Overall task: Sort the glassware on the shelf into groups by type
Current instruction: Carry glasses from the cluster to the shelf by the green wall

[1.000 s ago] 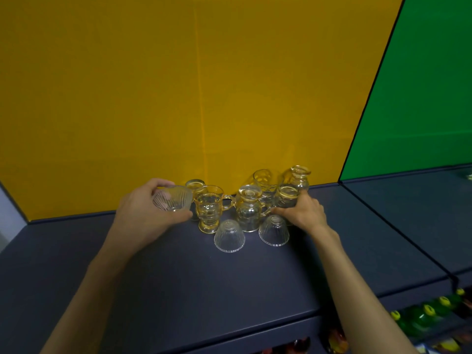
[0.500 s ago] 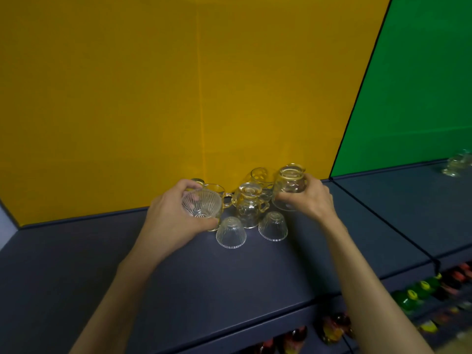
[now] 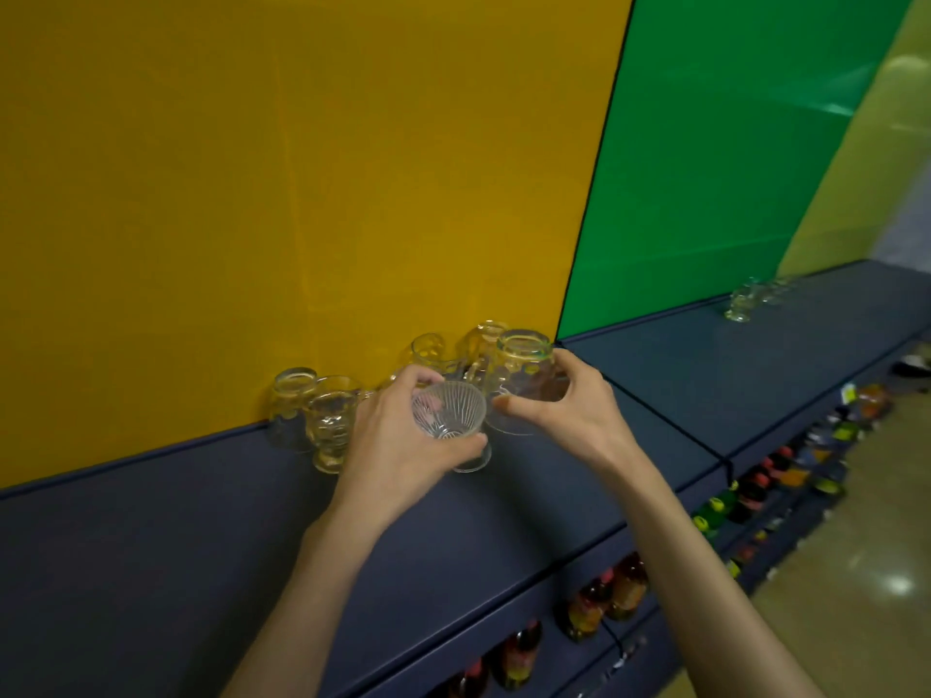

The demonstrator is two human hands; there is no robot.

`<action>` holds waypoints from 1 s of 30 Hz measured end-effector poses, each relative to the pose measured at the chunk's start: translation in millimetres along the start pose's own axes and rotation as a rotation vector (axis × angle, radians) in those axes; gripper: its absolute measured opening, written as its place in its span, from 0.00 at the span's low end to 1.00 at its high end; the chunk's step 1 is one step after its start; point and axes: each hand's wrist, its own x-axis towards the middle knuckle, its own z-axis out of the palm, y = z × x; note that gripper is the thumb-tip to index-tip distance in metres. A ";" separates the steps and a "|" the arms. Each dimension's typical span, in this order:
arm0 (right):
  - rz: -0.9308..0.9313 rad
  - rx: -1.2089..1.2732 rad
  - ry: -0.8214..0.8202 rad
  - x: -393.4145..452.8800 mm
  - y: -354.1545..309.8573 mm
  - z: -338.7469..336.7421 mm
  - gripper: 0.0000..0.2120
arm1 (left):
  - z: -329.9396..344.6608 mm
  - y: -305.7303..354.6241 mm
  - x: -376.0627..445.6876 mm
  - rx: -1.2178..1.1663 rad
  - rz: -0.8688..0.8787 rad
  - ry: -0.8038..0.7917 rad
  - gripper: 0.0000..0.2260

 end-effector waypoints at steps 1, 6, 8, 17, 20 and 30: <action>0.001 0.009 0.018 -3.0 4.4 -9.5 0.22 | 8.0 6.2 -0.4 0.001 0.011 0.003 0.27; 0.065 0.038 0.142 -18.3 43.9 -65.1 0.22 | 53.9 42.0 -5.0 0.066 0.051 -0.023 0.27; 0.114 0.070 0.176 -22.7 67.1 -92.2 0.24 | 79.5 58.2 -6.8 0.104 0.064 -0.039 0.28; 0.167 0.117 0.259 -29.0 168.6 -240.6 0.28 | 226.5 176.2 -17.9 0.158 0.070 -0.074 0.29; 0.171 0.126 0.273 -27.8 201.4 -288.5 0.29 | 273.5 215.3 -18.9 0.195 0.074 -0.071 0.29; 0.170 0.141 0.282 -4.0 286.4 -405.6 0.26 | 400.7 301.4 3.2 0.305 0.096 -0.038 0.29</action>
